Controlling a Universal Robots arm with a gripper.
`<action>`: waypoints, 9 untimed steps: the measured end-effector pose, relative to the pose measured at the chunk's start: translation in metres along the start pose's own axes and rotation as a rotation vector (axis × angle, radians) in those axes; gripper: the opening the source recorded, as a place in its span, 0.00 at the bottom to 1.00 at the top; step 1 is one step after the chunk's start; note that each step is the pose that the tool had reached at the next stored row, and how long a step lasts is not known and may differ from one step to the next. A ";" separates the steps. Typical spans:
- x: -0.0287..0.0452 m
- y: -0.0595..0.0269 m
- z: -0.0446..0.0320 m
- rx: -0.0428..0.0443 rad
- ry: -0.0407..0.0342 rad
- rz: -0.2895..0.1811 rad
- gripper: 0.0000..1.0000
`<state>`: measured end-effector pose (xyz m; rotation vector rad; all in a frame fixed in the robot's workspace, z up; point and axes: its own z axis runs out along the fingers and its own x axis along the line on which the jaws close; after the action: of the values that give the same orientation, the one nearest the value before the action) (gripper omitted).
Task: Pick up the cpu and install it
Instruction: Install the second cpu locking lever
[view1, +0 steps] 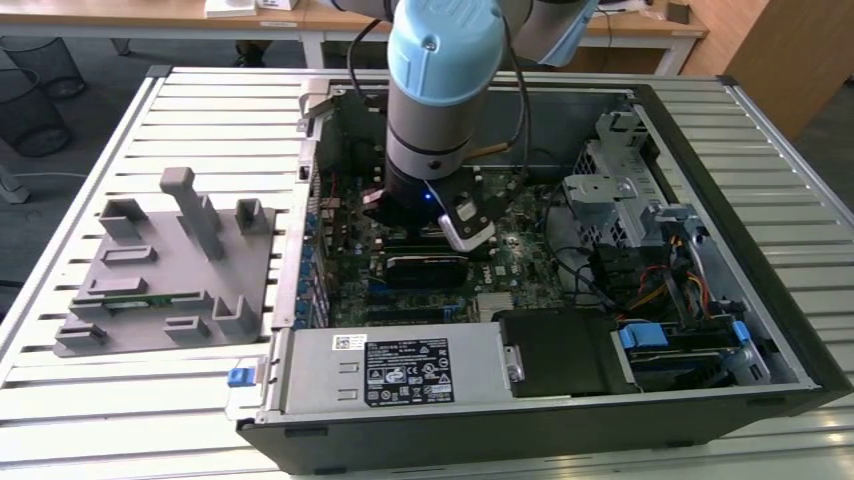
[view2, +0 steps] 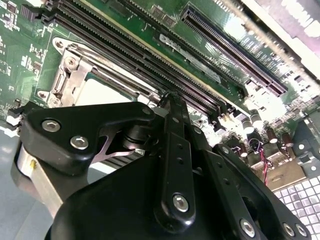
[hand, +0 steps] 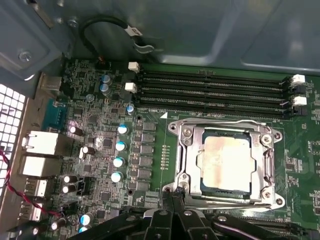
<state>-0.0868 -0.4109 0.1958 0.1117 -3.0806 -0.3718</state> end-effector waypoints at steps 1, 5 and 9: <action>0.0003 0.0000 0.0002 -0.0036 -0.0002 0.000 0.11; 0.0021 -0.0001 0.0008 -0.0157 -0.0009 -0.001 0.11; 0.0030 -0.0002 0.0018 -0.0251 -0.0017 -0.001 0.11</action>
<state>-0.0899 -0.4109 0.1941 0.1124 -3.0766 -0.4107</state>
